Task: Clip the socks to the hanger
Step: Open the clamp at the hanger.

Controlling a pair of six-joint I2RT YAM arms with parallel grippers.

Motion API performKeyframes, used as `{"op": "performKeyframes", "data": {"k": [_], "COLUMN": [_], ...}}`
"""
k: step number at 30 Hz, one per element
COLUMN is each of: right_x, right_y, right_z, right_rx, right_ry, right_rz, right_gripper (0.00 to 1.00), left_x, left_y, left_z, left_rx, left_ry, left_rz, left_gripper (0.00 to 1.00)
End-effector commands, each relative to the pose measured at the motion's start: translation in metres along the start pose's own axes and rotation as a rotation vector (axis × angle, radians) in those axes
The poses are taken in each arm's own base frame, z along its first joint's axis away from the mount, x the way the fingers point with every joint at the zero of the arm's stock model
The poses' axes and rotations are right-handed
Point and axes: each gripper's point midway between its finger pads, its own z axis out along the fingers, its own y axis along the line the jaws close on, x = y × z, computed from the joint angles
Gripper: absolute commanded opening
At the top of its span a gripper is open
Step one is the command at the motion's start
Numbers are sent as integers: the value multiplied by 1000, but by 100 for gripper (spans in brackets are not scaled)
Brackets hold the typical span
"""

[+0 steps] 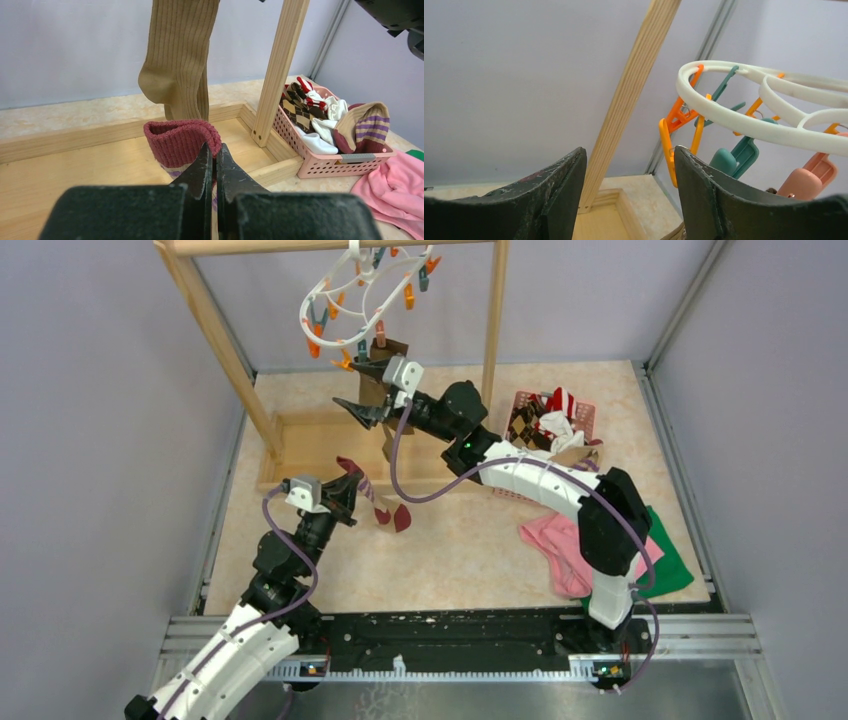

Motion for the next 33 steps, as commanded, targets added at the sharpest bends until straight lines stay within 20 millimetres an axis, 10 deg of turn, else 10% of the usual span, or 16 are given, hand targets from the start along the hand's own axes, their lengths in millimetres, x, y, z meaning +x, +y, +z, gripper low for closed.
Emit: {"op": "performKeyframes", "data": {"k": [1,33], "right_x": [-25,-24], "right_y": [-15,-39], "right_z": [15,27], "right_rx": [83,343], "right_ry": [-73,-61], "right_rz": [18,41], "right_gripper": [64,61], "left_x": [-11,-14], "left_y": [-1,-8], "left_z": [0,0], "left_rx": [-2,32], "left_ry": [-49,-62], "left_rz": [-23,-40], "left_gripper": [0,0]}}
